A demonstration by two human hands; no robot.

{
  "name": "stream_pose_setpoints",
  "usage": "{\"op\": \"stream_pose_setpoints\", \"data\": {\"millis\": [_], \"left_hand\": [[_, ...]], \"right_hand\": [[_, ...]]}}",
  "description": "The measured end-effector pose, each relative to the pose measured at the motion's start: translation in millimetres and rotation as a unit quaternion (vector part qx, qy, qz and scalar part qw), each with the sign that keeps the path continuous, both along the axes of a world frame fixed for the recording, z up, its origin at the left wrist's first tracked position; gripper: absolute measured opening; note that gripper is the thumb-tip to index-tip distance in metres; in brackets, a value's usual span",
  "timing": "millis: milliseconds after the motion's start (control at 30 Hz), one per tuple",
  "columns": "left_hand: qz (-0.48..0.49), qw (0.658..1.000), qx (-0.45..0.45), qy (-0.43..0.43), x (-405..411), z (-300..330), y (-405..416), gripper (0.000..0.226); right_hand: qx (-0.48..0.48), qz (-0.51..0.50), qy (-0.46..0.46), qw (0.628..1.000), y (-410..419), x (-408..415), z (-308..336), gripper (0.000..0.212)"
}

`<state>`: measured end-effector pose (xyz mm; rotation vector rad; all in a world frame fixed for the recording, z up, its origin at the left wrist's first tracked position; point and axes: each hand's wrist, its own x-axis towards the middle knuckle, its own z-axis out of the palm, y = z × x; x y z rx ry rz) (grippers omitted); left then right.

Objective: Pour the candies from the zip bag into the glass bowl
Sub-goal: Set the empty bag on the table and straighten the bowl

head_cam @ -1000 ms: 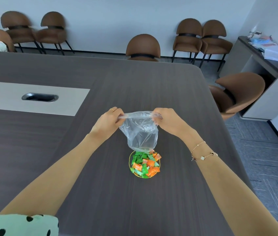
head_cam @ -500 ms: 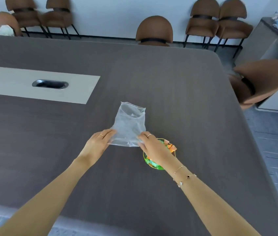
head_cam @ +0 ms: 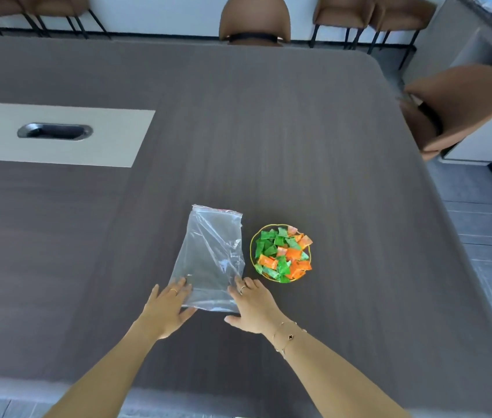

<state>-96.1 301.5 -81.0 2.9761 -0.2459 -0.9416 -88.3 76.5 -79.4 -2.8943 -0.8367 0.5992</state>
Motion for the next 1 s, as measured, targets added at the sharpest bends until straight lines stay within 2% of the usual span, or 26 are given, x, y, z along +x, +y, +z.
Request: {"op": "stream_pose_setpoints", "data": {"millis": [200,367,467,600,667,767,833,900,1000], "left_hand": [[0.027,0.999,-0.003,0.024,-0.4,6.7,-3.0,0.076],[0.024,1.0,0.012,0.003,2.9,19.0,-6.3,0.095],[0.063,0.998,-0.003,-0.029,13.0,29.6,-7.8,0.077],[0.085,0.994,-0.016,-0.063,33.6,48.4,-11.5,0.05],[0.144,0.982,-0.082,-0.087,47.0,64.1,-24.6,0.038],[0.201,0.954,-0.203,-0.096,65.1,85.4,-60.4,0.034],[0.232,0.935,-0.245,-0.11,79.2,84.3,-86.5,0.034],[0.24,0.927,-0.262,-0.117,92.0,71.2,-113.2,0.036],[0.217,0.947,-0.22,-0.089,101.1,39.7,-142.8,0.042]], "right_hand": [[0.02,-0.026,-0.005,0.999,1.1,2.0,-1.1,0.075],[0.094,-0.03,-0.036,0.994,-11.6,6.8,17.5,0.067],[0.127,-0.05,-0.063,0.989,-31.5,17.4,35.8,0.057],[0.122,-0.168,-0.092,0.974,-74.4,41.5,53.4,0.051],[0.114,-0.229,-0.092,0.962,-98.7,53.7,61.0,0.049],[0.131,-0.329,-0.06,0.933,-133.1,68.4,65.7,0.039],[0.18,-0.425,-0.005,0.887,-149.5,76.0,62.8,0.035],[0.219,-0.505,0.066,0.833,-154.8,81.4,54.3,0.033],[0.224,-0.518,0.127,0.816,-152.0,83.5,39.5,0.032]]}}
